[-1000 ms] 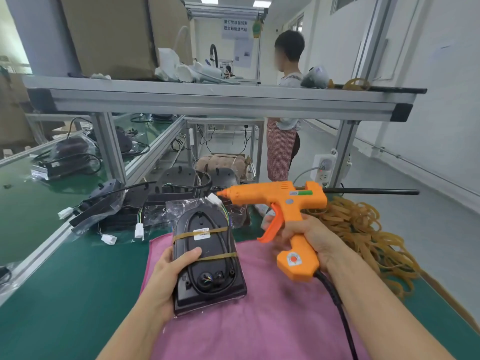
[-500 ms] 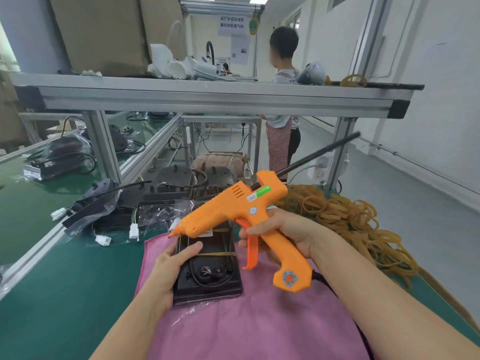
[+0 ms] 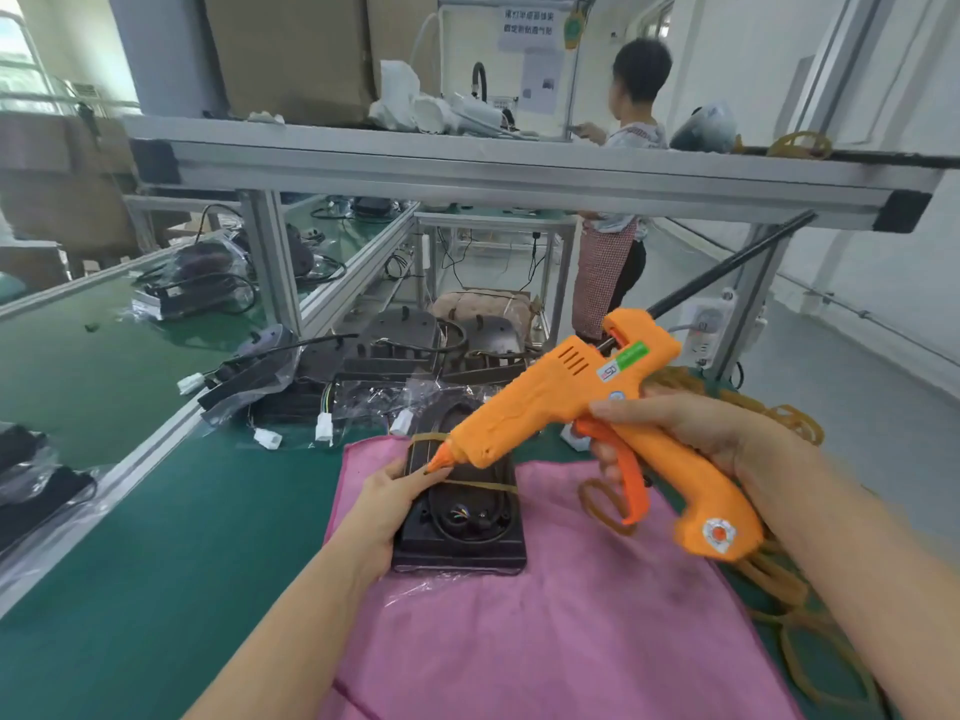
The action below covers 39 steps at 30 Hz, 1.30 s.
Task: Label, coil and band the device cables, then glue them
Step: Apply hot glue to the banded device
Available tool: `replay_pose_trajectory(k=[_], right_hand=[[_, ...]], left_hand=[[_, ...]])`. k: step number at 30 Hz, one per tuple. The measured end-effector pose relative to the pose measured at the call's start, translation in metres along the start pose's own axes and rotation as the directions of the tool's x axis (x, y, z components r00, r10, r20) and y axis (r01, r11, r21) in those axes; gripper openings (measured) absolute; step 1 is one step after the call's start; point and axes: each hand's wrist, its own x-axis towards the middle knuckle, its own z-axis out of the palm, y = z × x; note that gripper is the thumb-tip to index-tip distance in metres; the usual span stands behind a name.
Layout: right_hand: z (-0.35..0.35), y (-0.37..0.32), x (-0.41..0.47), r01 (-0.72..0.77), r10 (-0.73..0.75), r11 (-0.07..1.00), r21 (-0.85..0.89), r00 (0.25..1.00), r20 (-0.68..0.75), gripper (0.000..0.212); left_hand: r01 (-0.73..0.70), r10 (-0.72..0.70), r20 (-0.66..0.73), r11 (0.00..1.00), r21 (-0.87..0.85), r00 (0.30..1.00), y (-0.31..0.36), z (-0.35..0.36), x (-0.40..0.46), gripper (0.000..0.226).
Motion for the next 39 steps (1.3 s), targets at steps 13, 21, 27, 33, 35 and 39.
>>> replay_pose_trajectory(k=[13,21,27,33,35,39], right_hand=[[-0.016,-0.014,-0.013,-0.009,0.009,1.0,0.001,0.987,0.16,0.035],[-0.016,-0.022,-0.01,-0.053,0.059,0.998,-0.045,0.985,0.162,0.035],[-0.022,-0.025,-0.013,-0.069,0.08,0.996,-0.058,0.974,0.212,0.03],[-0.026,-0.024,-0.015,-0.022,0.03,0.999,-0.042,0.982,0.187,0.037],[-0.026,-0.025,-0.015,-0.018,0.025,0.999,-0.043,0.984,0.179,0.033],[-0.025,-0.025,-0.015,-0.023,0.039,0.996,-0.087,0.98,0.196,0.026]], left_hand=[[0.022,-0.022,0.056,1.0,-0.007,0.998,-0.002,-0.004,0.003,0.053],[0.059,-0.062,0.074,0.997,0.047,0.995,0.0,-0.006,0.007,0.042],[0.084,-0.087,0.097,0.996,0.042,0.991,0.003,-0.003,0.009,0.036],[0.08,-0.084,0.104,0.996,0.047,0.991,0.001,-0.005,0.01,0.049],[0.077,-0.082,0.105,0.996,0.048,0.991,0.001,-0.005,0.01,0.048],[0.064,-0.067,0.103,0.997,0.03,0.992,0.001,-0.004,0.009,0.045]])
